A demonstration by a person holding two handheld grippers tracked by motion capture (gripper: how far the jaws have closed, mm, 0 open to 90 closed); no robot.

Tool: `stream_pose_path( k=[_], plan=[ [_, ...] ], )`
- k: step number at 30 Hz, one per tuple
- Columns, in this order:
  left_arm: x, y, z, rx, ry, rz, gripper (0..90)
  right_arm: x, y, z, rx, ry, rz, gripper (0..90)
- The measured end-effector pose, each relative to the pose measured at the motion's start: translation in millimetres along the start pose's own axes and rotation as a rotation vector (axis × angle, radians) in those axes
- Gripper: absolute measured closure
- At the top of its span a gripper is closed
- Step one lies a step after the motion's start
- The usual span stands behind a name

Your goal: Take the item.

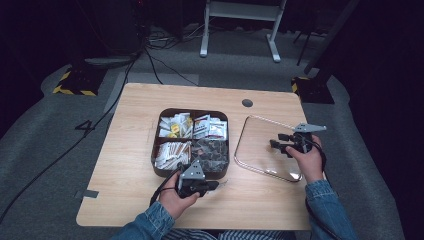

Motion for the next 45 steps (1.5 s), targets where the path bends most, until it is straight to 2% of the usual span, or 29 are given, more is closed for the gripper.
stream_pose_path(
  k=[2, 3, 6, 13, 14, 15, 16, 17, 19, 20, 24, 30, 32, 45],
  plan=[
    [6.0, 4.6, -0.2, 0.015, -0.002, 0.030, 89.9, 0.2, 0.2, 0.0, 0.000, 0.000, 0.001, 43.6],
    [6.0, 4.6, -0.2, 0.015, -0.002, 0.030, 89.9, 0.2, 0.2, 0.0, 0.000, 0.000, 0.001, 43.6],
    [12.5, 9.0, -3.2, 0.019, 0.021, 0.061, 89.9, -0.4, -0.5, 1.2, 0.004, -0.003, 0.001, 43.3],
    [18.3, 14.0, -6.9, 0.003, 0.060, 0.094, 88.9, 0.3, -0.7, 2.1, -0.001, -0.007, -0.001, 43.1],
    [19.2, 15.5, -6.6, -0.018, 0.068, 0.097, 85.6, 0.3, -0.8, 2.3, -0.001, -0.007, -0.001, 43.0],
    [19.2, 15.5, -6.6, -0.018, 0.068, 0.097, 78.5, 0.0, -0.9, 2.3, 0.001, -0.007, 0.000, 43.0],
    [19.3, 14.9, -6.4, -0.045, 0.083, 0.075, 70.7, -0.3, -1.1, 2.3, 0.004, -0.009, -0.001, 42.9],
    [18.8, 14.2, -6.1, -0.049, 0.088, 0.065, 66.4, -0.3, -1.5, 2.0, 0.003, -0.009, -0.005, 42.8],
    [18.2, 13.1, -5.7, -0.050, 0.086, 0.055, 65.2, -0.6, -1.6, 1.9, 0.006, -0.009, -0.005, 42.8],
    [16.6, 11.7, -5.2, -0.056, 0.083, 0.041, 61.4, -0.8, -1.6, 1.6, 0.008, -0.010, -0.006, 42.7],
    [13.5, 10.0, -4.7, -0.052, 0.079, 0.035, 60.5, -0.5, -1.4, 1.2, 0.007, -0.009, -0.005, 42.6],
    [-0.2, 2.0, -0.3, -0.069, 0.048, -0.015, 55.4, 0.9, -1.7, 2.1, 0.010, -0.010, -0.004, 41.9],
    [-10.0, -2.2, 4.1, -0.070, 0.018, -0.038, 54.4, 1.6, -1.2, 2.2, 0.011, -0.008, -0.002, 41.4],
    [-38.1, -15.2, 15.9, -0.077, -0.085, -0.102, 49.5, 1.9, -0.7, -0.9, 0.022, 0.016, -0.010, 37.8]
  ],
)
Point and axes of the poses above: each handheld gripper's, and its own axes: x roughly forward along the jaws, y roughly out of its underside, z roughly to its left, the point moved 8 cm from there along x, roughly forward along the jaws, and after that the axes turned 5 degrees about y, right-handed, at the moved point
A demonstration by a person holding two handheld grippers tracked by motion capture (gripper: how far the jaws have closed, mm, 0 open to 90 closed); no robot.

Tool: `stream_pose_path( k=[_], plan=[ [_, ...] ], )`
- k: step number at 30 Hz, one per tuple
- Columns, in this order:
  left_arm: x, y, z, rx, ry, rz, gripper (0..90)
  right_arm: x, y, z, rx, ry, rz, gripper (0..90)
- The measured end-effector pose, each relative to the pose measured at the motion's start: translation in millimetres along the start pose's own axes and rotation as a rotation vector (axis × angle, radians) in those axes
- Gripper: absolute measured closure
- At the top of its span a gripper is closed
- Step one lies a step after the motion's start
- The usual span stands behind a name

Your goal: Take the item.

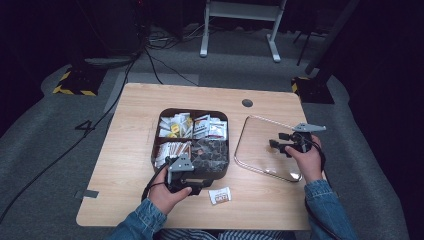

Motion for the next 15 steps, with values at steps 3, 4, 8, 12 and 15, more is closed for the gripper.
stream_pose_path(
  k=[3, 4, 8, 12, 15],
  plan=[
    [-13.2, -9.5, 5.1, -0.012, -0.036, -0.038, 47.8, -2.1, -1.6, -0.8, 0.000, 0.009, -0.012, 37.9],
    [-17.6, -11.8, 7.0, -0.018, -0.048, -0.049, 47.8, -2.7, -2.2, -0.9, -0.001, 0.009, -0.015, 37.9],
    [-32.1, -16.5, 17.1, -0.033, -0.108, -0.073, 45.2, -3.1, -2.0, -1.2, -0.002, 0.010, -0.018, 37.9],
    [-41.1, -17.8, 23.9, -0.039, -0.149, -0.075, 42.3, -2.7, -1.1, -0.9, -0.003, 0.010, -0.015, 37.9],
    [-52.7, -19.8, 34.5, -0.040, -0.226, -0.088, 38.6, -2.4, 0.4, -1.4, -0.002, 0.010, -0.012, 37.8]
  ],
)
Point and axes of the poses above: each handheld gripper's, and its own axes: x roughly forward along the jaws, y roughly out of its underside, z roughly to its left, the point moved 8 cm from there along x, roughly forward along the jaws, and after that the axes turned 5 degrees about y, right-handed, at the moved point
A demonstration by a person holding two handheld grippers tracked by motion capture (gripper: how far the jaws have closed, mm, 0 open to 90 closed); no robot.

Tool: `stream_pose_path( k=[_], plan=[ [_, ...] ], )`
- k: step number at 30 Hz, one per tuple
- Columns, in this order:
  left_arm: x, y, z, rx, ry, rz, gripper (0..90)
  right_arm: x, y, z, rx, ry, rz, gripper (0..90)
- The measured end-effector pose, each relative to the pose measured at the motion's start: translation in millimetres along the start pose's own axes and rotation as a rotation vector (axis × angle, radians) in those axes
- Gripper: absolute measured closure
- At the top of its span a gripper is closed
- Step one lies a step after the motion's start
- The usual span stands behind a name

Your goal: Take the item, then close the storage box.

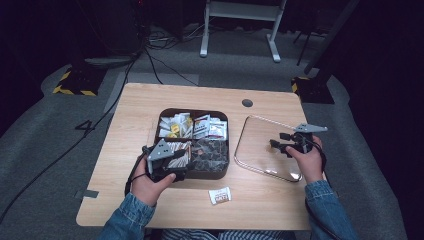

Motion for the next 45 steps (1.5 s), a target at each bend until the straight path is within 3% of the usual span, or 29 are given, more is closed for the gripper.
stream_pose_path(
  k=[1, 4, 9, 15, 20, 23, 28, 34, 38, 45],
  plan=[
    [0.0, 0.0, 0.0, 0.000, 0.000, 0.000, 37.7, 0.0, 0.0, 0.0, 0.000, 0.000, 0.000, 37.8],
    [-8.9, -0.7, 13.5, -0.005, -0.061, -0.005, 35.9, -0.1, 1.3, -0.6, 0.008, 0.001, 0.002, 37.8],
    [-17.1, 0.8, 26.7, -0.004, -0.116, -0.004, 34.7, 1.7, 1.8, -0.6, 0.006, -0.001, 0.004, 37.1],
    [-28.0, 6.8, 43.9, -0.035, -0.175, 0.000, 33.2, 5.7, 1.9, -3.1, -0.018, 0.030, 0.014, 31.8],
    [-38.7, 16.0, 57.3, -0.048, -0.235, 0.014, 32.8, 14.0, 2.3, -8.9, -0.029, 0.077, 0.028, 25.5],
    [-46.9, 25.5, 70.6, -0.062, -0.302, 0.033, 32.2, 19.6, 3.6, -10.4, -0.037, 0.088, 0.049, 23.7],
    [-55.9, 35.1, 84.7, -0.086, -0.362, 0.049, 29.2, 29.9, 8.7, -15.8, -0.034, 0.106, 0.075, 23.0],
    [-63.0, 45.4, 98.2, -0.120, -0.404, 0.061, 29.0, 32.9, 12.6, -19.3, -0.026, 0.102, 0.082, 31.7],
    [-65.9, 55.1, 111.0, -0.165, -0.446, 0.051, 28.8, 36.3, 16.9, -16.7, -0.034, 0.076, 0.103, 39.1],
    [-69.1, 62.9, 122.2, -0.194, -0.467, 0.061, 28.5, 42.1, 25.2, -12.8, -0.053, 0.054, 0.141, 46.2]
  ],
)
Point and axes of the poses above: each handheld gripper's, and its own axes: x roughly forward along the jaws, y roughly out of its underside, z roughly to its left, the point moved 8 cm from there along x, roughly forward along the jaws, and after that the axes turned 5 degrees about y, right-handed, at the moved point
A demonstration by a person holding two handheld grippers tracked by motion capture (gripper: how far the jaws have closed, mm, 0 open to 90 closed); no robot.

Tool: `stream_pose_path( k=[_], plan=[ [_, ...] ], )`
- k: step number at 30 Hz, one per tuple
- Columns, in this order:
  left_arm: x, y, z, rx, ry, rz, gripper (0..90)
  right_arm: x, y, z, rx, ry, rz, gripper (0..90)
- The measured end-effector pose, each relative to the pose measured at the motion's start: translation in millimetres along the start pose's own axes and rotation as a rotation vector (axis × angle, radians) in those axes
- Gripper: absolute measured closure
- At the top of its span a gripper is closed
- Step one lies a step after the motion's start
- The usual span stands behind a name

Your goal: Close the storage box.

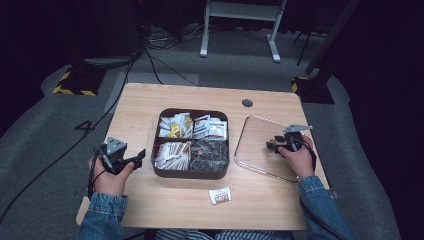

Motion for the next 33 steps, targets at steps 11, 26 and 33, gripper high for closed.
stream_pose_path(
  k=[11, 26, 33],
  plan=[
    [9.8, 10.3, 13.3, -0.021, -0.029, 0.019, 28.6, -1.7, 1.1, 3.7, -0.032, -0.010, -0.005, 58.8],
    [23.2, 26.4, 21.1, -0.008, -0.056, 0.083, 28.6, -11.7, -8.3, 9.6, -0.033, -0.017, -0.013, 58.9],
    [31.5, 35.1, 20.4, 0.019, -0.064, 0.133, 28.2, -24.8, -22.0, 15.5, -0.041, -0.024, -0.053, 58.9]
  ],
)
Point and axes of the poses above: each handheld gripper's, and its own axes: x roughly forward along the jaws, y roughly out of its underside, z roughly to its left, the point moved 8 cm from there along x, roughly forward along the jaws, and after that the axes turned 5 degrees about y, right-handed, at the moved point
